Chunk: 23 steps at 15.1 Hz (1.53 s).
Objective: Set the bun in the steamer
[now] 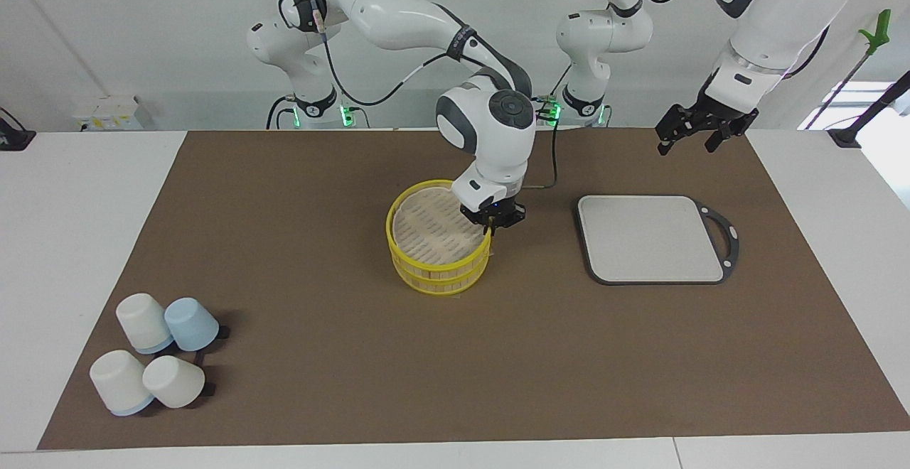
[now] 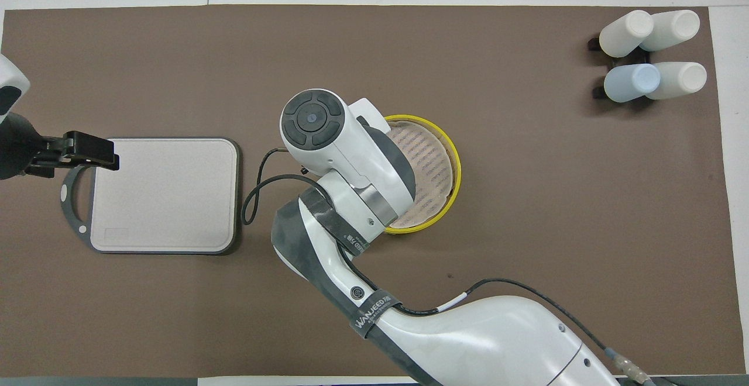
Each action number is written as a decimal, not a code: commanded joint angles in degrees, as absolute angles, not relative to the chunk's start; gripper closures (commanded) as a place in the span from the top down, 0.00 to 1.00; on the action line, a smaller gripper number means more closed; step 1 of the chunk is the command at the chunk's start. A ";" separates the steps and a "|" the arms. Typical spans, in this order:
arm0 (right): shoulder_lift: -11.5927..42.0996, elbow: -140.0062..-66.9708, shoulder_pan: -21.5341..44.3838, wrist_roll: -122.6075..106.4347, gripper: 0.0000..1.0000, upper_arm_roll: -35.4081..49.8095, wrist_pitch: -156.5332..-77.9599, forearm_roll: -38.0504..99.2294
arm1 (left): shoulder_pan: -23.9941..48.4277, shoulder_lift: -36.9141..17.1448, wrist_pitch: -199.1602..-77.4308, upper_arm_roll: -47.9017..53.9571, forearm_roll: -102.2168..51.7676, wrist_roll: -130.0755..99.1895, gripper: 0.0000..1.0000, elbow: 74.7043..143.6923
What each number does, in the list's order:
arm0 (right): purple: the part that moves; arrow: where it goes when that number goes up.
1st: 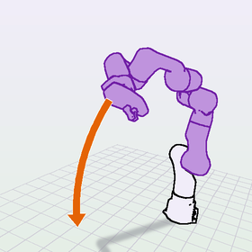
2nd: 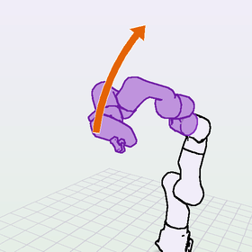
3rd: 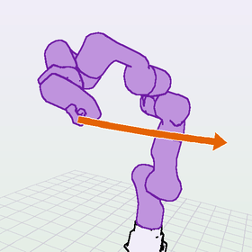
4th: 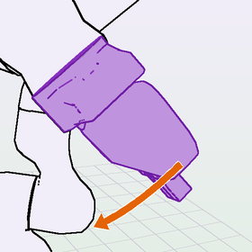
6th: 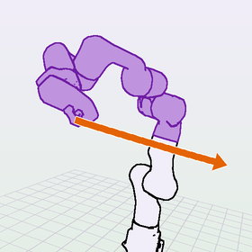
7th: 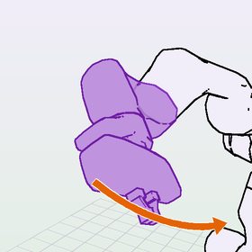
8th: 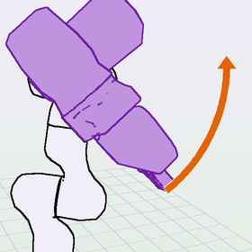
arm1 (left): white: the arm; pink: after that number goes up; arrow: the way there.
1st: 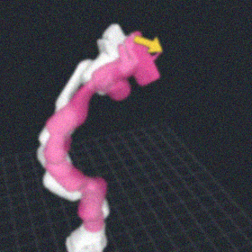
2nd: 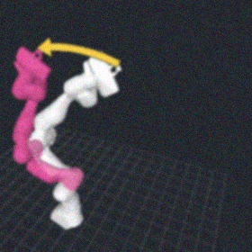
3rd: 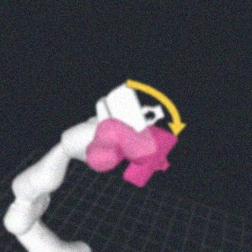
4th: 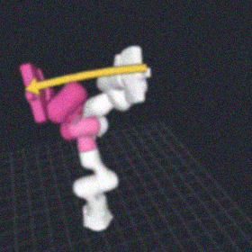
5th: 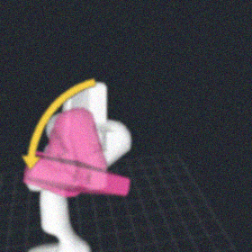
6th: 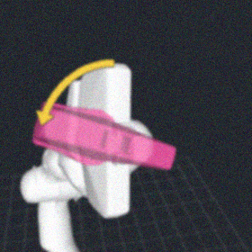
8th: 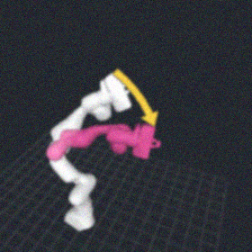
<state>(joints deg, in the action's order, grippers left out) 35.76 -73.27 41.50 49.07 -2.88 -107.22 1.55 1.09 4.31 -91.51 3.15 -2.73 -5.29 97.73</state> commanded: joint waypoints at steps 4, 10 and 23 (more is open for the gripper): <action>33.66 -75.59 41.31 51.41 0.78 -2.81 -106.61 2.02 | 1.76 5.27 -92.46 2.46 -3.34 -4.57 1.00 98.61; 27.62 -74.97 32.02 47.48 1.00 -3.16 -106.27 2.02 | 1.76 5.27 -92.46 2.46 -3.34 -4.57 1.00 98.61; 5.22 -91.36 7.91 15.12 1.00 -3.25 -86.81 5.01 | 1.76 5.19 -92.72 2.46 -2.73 -4.31 1.00 98.35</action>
